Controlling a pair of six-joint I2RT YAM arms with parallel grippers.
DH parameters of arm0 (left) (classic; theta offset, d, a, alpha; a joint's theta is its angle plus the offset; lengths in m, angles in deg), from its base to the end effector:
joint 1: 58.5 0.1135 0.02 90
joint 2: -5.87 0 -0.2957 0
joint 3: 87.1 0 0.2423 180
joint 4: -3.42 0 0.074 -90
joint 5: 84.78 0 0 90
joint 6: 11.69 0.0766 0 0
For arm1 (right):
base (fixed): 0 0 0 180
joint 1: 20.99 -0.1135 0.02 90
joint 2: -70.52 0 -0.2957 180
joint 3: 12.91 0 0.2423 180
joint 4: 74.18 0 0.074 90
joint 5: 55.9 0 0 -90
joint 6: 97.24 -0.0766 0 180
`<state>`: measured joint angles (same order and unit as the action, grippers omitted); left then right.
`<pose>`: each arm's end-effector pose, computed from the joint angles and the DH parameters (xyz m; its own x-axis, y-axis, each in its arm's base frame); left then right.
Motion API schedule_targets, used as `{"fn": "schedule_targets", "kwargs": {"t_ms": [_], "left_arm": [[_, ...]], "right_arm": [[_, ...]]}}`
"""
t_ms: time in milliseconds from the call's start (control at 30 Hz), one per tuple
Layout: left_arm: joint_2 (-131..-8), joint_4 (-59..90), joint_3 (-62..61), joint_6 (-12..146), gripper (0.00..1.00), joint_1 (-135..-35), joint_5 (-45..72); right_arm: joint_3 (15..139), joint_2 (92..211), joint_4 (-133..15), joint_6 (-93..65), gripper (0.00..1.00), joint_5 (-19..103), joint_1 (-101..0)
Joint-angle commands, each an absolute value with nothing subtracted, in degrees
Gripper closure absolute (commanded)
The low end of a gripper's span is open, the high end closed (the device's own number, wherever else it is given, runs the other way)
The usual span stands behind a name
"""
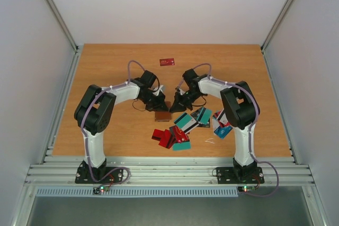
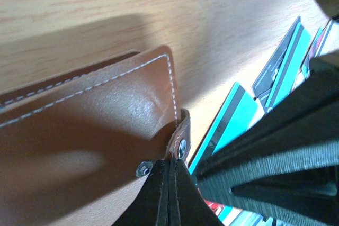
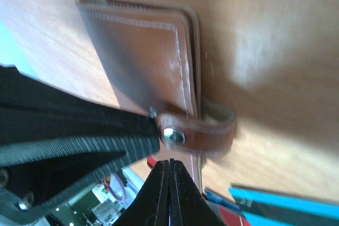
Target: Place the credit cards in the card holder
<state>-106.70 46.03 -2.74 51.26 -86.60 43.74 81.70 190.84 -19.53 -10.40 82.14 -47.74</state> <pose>0.3225 -0.2263 0.1455 -0.9917 0.1262 -0.0251 0.1101 0.7312 -0.6733 0.3392 0.2348 0.1402 -0.9017 -0.4132 -0.1268 -0.3630 0.5646 0.7412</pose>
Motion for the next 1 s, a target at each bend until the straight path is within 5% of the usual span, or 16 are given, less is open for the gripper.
{"fn": "schedule_targets", "kwargs": {"t_ms": [0, 567, 967], "left_arm": [[-106.8, 45.0, -0.4, 51.2, 1.0, -87.0, 43.5], [-105.6, 50.9, 2.1, 53.5, 1.0, -87.0, 41.6], [-105.7, 51.8, 4.5, 53.5, 0.68, -87.0, 41.7]], "right_arm": [[78.0, 185.0, -21.0, -10.4, 0.97, 83.5, -48.1], [72.6, 186.3, -30.8, -17.5, 0.97, 83.8, -50.0], [70.3, 184.5, -28.4, -14.7, 0.98, 82.3, -50.0]]}}
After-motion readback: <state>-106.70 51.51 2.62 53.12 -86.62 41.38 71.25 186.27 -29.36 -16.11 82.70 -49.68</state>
